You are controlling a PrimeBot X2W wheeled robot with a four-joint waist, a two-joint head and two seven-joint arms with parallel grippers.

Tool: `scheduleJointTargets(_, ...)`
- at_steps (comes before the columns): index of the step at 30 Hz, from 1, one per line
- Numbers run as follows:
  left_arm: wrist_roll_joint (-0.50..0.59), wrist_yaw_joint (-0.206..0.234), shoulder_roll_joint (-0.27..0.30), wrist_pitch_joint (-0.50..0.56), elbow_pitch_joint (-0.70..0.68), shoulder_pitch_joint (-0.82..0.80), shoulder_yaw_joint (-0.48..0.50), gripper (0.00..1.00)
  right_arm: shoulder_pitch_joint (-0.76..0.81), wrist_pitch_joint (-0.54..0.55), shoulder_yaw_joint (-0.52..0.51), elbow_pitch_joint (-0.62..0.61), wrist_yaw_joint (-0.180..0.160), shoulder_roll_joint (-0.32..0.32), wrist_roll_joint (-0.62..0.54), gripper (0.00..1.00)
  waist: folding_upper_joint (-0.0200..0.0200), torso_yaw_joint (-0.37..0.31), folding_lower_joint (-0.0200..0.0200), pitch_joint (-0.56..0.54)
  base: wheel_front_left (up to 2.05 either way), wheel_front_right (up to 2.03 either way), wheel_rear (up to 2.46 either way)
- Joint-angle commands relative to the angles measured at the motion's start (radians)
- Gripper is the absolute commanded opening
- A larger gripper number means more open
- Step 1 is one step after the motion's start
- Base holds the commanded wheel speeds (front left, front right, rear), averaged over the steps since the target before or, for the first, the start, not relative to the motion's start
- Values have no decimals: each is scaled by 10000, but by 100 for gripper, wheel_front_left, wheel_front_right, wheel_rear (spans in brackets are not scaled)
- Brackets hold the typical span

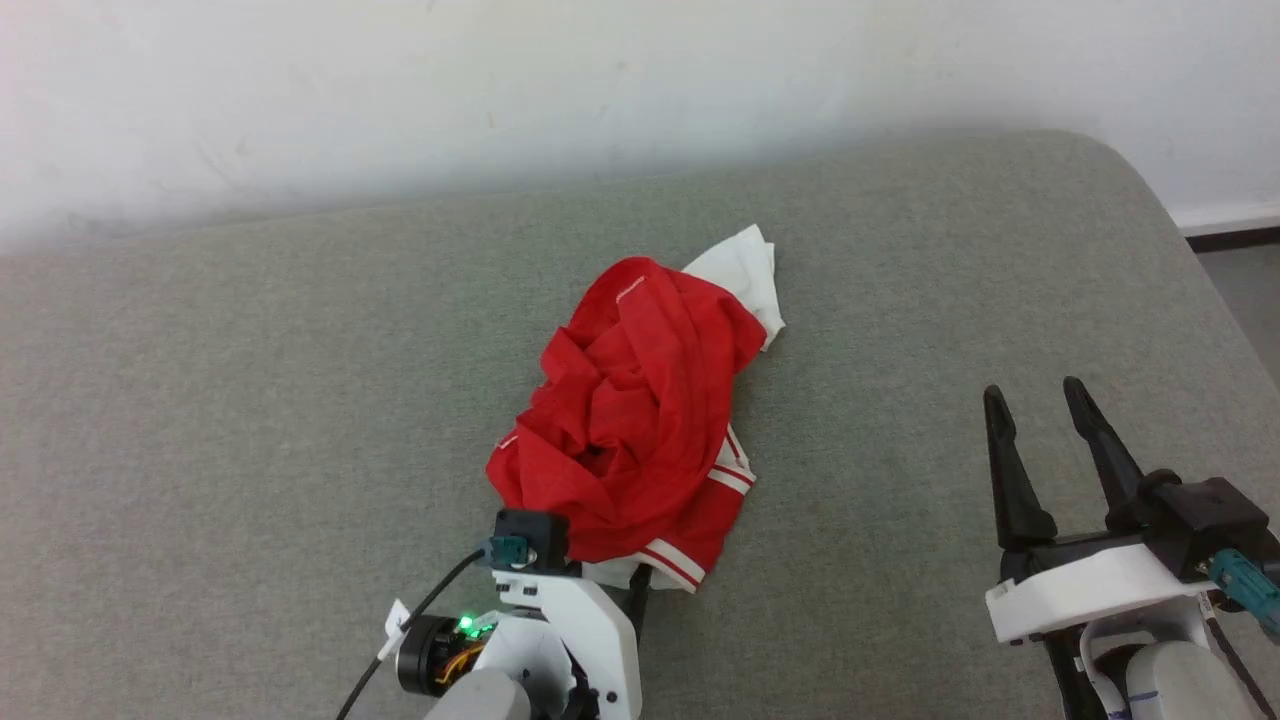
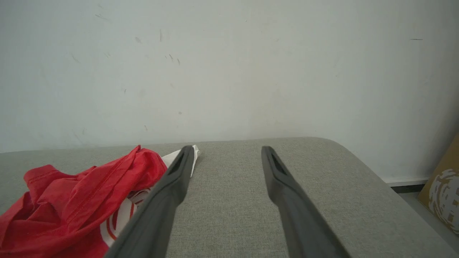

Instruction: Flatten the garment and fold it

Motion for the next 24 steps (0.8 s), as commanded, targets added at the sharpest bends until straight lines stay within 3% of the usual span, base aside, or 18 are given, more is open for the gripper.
scheduleJointTargets(1, -112, 47, -42, 197, 186, -183, 39, 100, -87, -23, 14, 9, -19, 1, 79, 100, -1, -152, 0, 142, 0, 0, 0)
scheduleJointTargets(2, -134, 31, -26, 346, 266, -210, 3, 100, -87, -37, 8, 24, -19, 1, 85, 100, -1, -164, 0, 160, 0, 0, 0)
scheduleJointTargets(3, -141, -31, 8, 448, 306, -236, -49, 44, -88, -48, -1, 36, -19, 1, 92, 100, -1, -165, 0, 181, 0, 0, 0)
scheduleJointTargets(4, -177, -76, 19, 412, 285, -252, -33, 12, -88, -59, -17, 46, -19, 1, 99, 100, -1, -150, 0, 200, 0, 0, 0)
scheduleJointTargets(5, -210, -126, 30, 284, 227, -261, 8, 0, -83, -68, -45, 53, -19, 1, 101, 100, -1, -113, 0, 213, 0, 0, 0)
scheduleJointTargets(13, -606, 111, 430, -1022, -926, 300, 985, 0, -47, -98, -252, 37, -19, 1, 55, 100, -1, 601, 0, 100, 0, 0, 0)
scheduleJointTargets(18, -647, 749, 1179, -1444, -2239, 819, 1963, 0, -1, -79, -269, 44, -19, 1, 10, 100, -1, 1160, 0, -47, 0, 0, 0)
scheduleJointTargets(24, -740, 1669, 1896, -1191, -3167, 1615, 2950, 0, 48, -20, -191, 20, -19, 1, -17, 100, -1, 1612, 0, -206, 0, 0, 0)
